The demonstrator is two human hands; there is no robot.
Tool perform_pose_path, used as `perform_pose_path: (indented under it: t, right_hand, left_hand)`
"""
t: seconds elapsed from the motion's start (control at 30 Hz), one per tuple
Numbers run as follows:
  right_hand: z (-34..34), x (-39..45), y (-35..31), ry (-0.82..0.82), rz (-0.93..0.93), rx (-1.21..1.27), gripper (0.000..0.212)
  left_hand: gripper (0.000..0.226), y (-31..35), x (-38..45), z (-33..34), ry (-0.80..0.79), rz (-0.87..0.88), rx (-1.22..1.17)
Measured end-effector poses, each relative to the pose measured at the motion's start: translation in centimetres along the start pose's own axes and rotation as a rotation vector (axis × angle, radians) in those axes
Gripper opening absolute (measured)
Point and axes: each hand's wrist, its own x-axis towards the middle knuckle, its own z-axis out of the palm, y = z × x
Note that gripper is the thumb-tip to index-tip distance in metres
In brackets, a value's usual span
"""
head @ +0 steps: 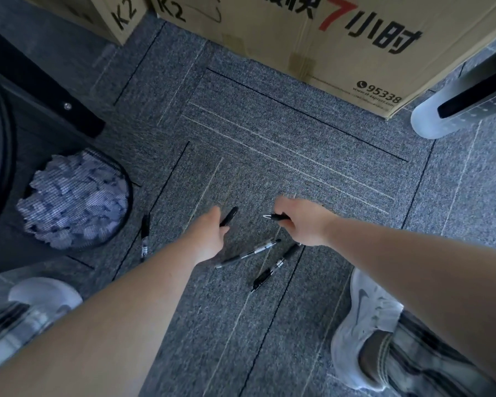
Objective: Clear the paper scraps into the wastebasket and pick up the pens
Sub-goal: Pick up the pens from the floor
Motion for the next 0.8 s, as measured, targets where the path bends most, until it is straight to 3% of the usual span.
perform_pose_path:
  t: [0.23,0.37,0.47,0.63,0.8]
  right_hand:
    - [1.4,-0.5,-1.2,-0.103,0.038,-0.006,0.01]
    - [2.5,-0.1,-2.2,-0.096,0.038,-0.032,0.012]
    - [3.4,0.6,-3.3,-0.088,-0.013,-0.089,0.024]
    - [5.9,1.7,-4.8,-0.107,-0.031,-0.221,0.045]
    - [6.7,2.8,-5.4,-0.071,0.006,-0.233,0.034]
  left_hand:
    - [0.013,-2.6,-1.8,-1.1,-0.029,-0.123,-0.249]
    - [0.012,-4.2,-3.0,-0.4,0.073,-0.158,-0.238]
    - [0.012,-5.6,-3.9,0.5,0.199,-0.19,-0.248]
    - [0.016,-7.8,-5.1,1.6,0.267,-0.219,-0.366]
    - [0.023,-9.2,-5.1,1.5,0.316,-0.235,-0.396]
